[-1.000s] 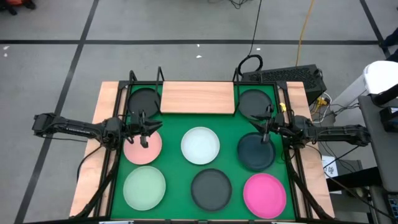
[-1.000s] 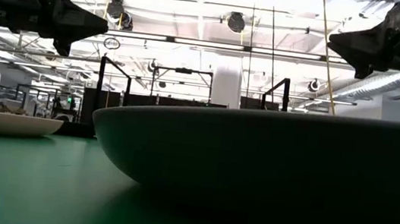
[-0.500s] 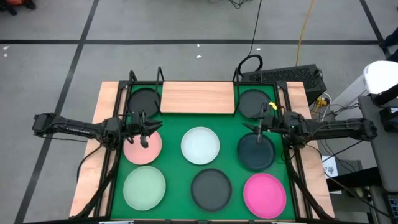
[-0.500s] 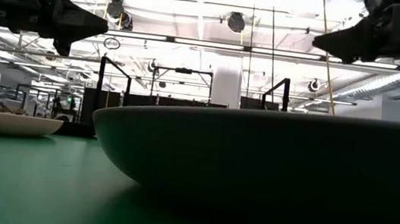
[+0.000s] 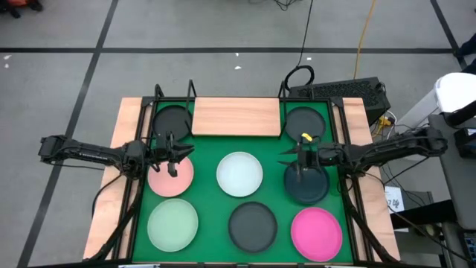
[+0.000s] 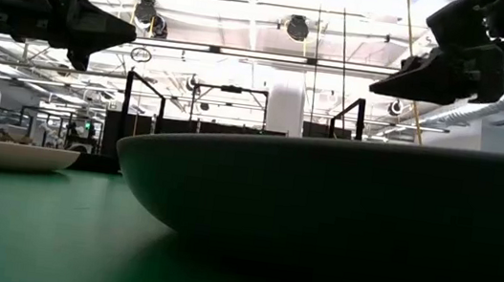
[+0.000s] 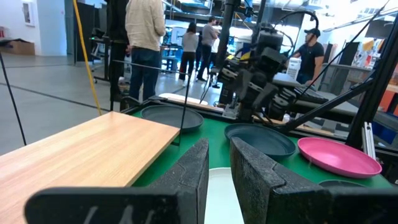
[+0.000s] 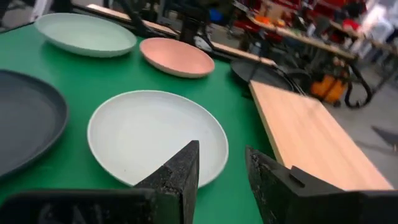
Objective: Place and stack plates onto a shelf
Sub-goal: Put the white plate on the shelf
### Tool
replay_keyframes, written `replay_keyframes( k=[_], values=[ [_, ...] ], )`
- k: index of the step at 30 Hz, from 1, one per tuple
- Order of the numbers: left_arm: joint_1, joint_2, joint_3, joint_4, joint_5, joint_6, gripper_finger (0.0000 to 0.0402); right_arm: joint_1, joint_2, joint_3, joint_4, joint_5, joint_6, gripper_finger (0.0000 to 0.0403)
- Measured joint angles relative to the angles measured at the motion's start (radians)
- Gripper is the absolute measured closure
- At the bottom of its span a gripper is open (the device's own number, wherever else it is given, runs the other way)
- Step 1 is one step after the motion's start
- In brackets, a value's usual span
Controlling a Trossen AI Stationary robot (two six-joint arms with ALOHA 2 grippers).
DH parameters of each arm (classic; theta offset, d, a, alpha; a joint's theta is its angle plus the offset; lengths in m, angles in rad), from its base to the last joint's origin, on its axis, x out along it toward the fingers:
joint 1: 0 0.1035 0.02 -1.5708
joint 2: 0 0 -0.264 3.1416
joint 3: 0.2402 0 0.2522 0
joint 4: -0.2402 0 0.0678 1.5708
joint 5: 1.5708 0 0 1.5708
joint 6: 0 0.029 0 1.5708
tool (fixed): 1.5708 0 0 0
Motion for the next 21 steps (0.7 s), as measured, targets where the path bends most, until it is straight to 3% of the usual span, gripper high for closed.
replay_keyframes(
  k=[5,16,21],
  values=[
    [0.0,0.0,0.0,0.0,0.0,0.0,0.0332,0.018,0.069,0.009,0.098,0.001,-0.07,0.0288],
    [0.0,0.0,0.0,0.0,0.0,0.0,0.0332,0.067,0.257,0.124,0.035,0.005,-0.101,0.0287],
    [0.0,0.0,0.0,0.0,0.0,0.0,0.0332,0.095,0.35,0.186,0.01,0.007,-0.09,0.026]
  ],
)
